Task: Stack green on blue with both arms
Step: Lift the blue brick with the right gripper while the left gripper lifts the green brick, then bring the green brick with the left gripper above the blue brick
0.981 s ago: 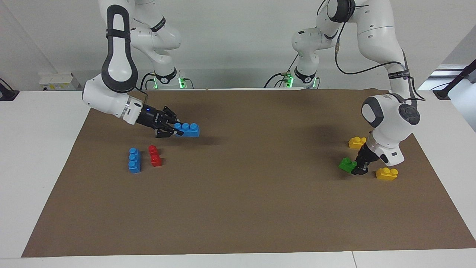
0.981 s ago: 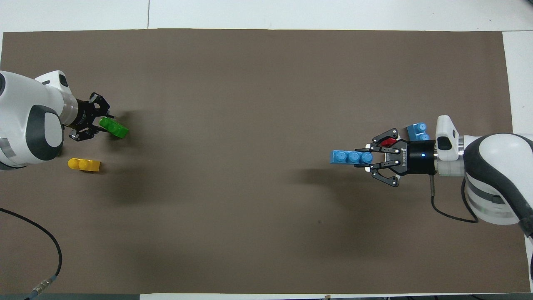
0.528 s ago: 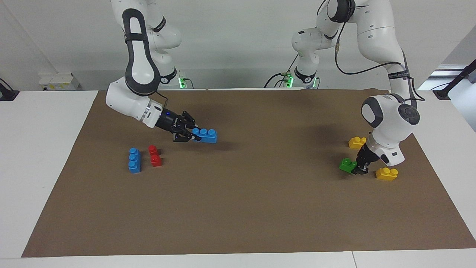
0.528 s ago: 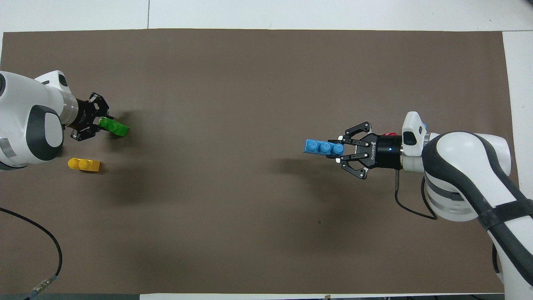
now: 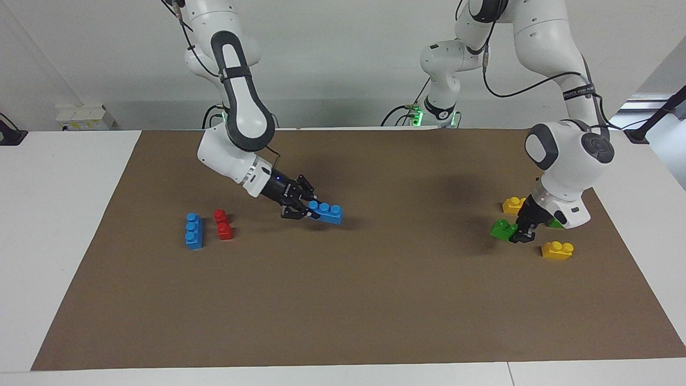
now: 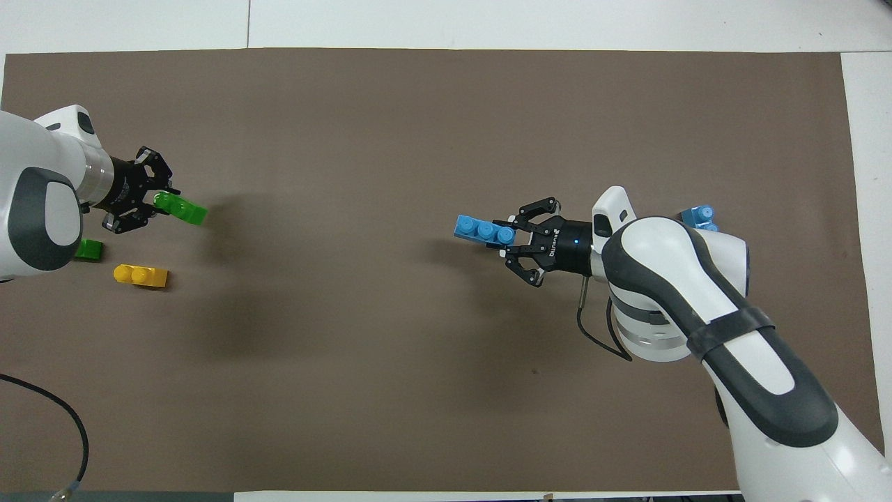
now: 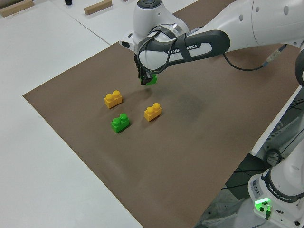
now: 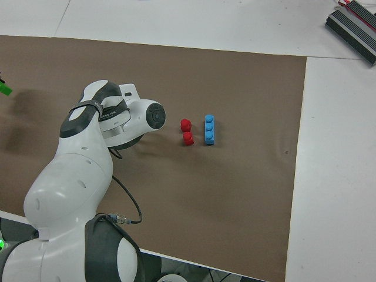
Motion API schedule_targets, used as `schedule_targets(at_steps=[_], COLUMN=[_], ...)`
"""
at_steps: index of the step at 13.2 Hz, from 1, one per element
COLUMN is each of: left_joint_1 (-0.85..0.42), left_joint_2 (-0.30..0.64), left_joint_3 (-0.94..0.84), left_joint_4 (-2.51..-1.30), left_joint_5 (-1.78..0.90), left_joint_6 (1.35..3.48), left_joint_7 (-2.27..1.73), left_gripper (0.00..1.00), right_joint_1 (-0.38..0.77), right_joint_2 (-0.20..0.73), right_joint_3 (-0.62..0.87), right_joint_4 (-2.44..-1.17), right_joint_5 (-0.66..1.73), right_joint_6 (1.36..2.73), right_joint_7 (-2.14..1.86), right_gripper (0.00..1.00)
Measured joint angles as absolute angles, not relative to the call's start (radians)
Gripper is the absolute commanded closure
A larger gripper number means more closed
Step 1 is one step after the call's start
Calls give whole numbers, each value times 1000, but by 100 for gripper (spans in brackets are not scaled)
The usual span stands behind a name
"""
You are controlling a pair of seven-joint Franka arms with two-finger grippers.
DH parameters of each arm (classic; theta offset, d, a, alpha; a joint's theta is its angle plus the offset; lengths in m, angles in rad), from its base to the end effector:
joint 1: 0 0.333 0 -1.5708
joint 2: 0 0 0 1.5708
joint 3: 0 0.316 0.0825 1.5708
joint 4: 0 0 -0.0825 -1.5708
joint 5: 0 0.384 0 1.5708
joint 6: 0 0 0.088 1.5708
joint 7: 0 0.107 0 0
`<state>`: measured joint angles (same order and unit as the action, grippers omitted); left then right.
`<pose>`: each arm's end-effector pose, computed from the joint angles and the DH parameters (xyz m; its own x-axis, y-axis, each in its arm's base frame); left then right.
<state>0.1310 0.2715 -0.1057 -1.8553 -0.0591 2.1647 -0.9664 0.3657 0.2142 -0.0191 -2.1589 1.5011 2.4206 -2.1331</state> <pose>0.6256 0.0172 0.3801 0.5173 0.8547 -0.0432 0.8548 -0.5135 0.0755 0.5345 0.1980 0.3057 0.1647 0.5506 0.8184 0.9575 -0.2883 0.0013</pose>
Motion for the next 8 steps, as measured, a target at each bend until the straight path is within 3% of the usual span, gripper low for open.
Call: schedule_targets(at_steps=[8], left_joint_1=[-74], left_joint_2=[129], left_joint_3=[-116], left_joint_4=[-1834], left_joint_5=[-60], left_joint_6=[2010], left_joint_7=[-1305], left_gripper=[100], right_joint_1=[381], right_joint_2=[298], right_joint_3=[-21], right_joint_4=[-2119], right_joint_5=[1517], right_joint_6=[2424], right_joint_7=[-2210], right_gripper=[100])
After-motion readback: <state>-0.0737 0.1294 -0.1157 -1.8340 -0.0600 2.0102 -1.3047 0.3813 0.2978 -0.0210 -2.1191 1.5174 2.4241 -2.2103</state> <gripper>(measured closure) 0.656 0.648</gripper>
